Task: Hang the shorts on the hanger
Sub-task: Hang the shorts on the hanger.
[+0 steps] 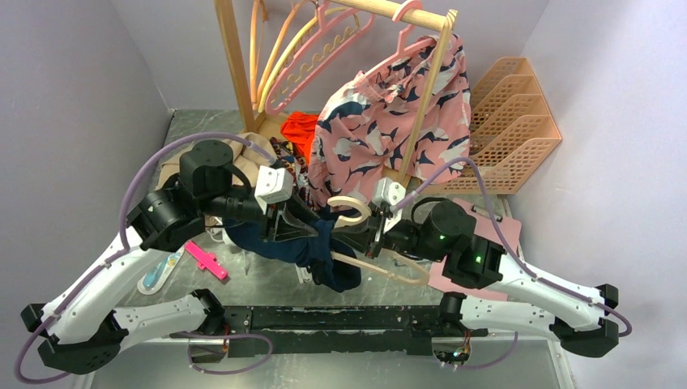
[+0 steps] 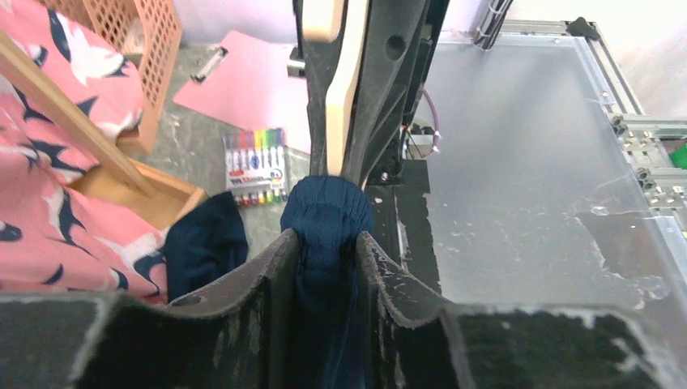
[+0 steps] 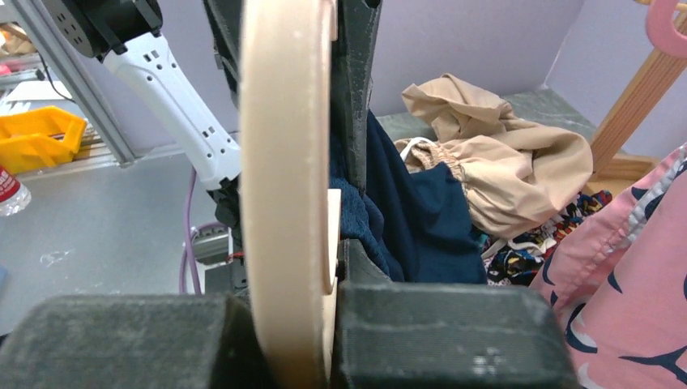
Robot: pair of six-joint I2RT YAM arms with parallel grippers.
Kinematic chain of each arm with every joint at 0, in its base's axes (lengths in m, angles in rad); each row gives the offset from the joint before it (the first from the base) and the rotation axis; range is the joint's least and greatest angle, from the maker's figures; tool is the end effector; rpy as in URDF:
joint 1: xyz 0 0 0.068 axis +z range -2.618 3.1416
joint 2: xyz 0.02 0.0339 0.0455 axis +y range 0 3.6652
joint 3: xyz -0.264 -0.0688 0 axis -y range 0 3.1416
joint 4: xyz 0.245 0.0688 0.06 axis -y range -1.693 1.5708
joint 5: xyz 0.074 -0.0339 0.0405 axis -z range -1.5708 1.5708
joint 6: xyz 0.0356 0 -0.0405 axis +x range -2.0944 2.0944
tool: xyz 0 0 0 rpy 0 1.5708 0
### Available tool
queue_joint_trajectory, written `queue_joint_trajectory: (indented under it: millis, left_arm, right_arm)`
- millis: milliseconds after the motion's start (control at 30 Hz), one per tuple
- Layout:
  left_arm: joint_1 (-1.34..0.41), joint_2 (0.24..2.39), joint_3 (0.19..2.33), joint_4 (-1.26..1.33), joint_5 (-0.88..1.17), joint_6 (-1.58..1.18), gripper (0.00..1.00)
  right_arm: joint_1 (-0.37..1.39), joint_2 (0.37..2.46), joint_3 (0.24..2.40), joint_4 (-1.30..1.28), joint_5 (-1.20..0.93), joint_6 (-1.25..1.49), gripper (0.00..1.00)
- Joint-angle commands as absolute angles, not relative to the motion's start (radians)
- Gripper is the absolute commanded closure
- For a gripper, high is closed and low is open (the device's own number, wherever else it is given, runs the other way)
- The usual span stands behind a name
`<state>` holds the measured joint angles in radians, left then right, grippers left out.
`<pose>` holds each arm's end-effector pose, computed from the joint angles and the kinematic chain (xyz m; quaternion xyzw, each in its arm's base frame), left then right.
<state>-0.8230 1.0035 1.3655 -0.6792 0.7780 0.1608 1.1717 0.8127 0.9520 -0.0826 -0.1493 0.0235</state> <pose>0.1044 -0.1493 0.4480 0.5500 0.5555 -0.4669 0.4134 0.0658 0.1696 0.4048 -0.4175 0.5456 0.4502 0.5704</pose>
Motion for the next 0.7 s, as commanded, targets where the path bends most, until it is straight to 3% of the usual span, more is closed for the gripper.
queue_joint_trajectory:
  millis: [0,233,267,667]
  left_arm:
    - [-0.870,0.998,1.333,-0.618,0.880,0.111,0.54]
    - [-0.871,0.994,1.423,-0.662,0.852,0.135,0.03]
    - [-0.871,0.986,1.448,-0.666,0.841,0.141,0.00]
    - [-0.872,0.931,1.561,-0.757,0.691,0.200,0.00]
  right_arm:
    - [1.161,0.806,0.942,0.199,-0.010,0.025,1.00]
    - [1.161,0.807,0.952,0.268,-0.052,0.040,1.00]
    - [1.162,0.808,0.956,0.259,-0.057,0.037,1.00]
    - [1.161,0.745,0.956,0.064,-0.075,0.015,1.00]
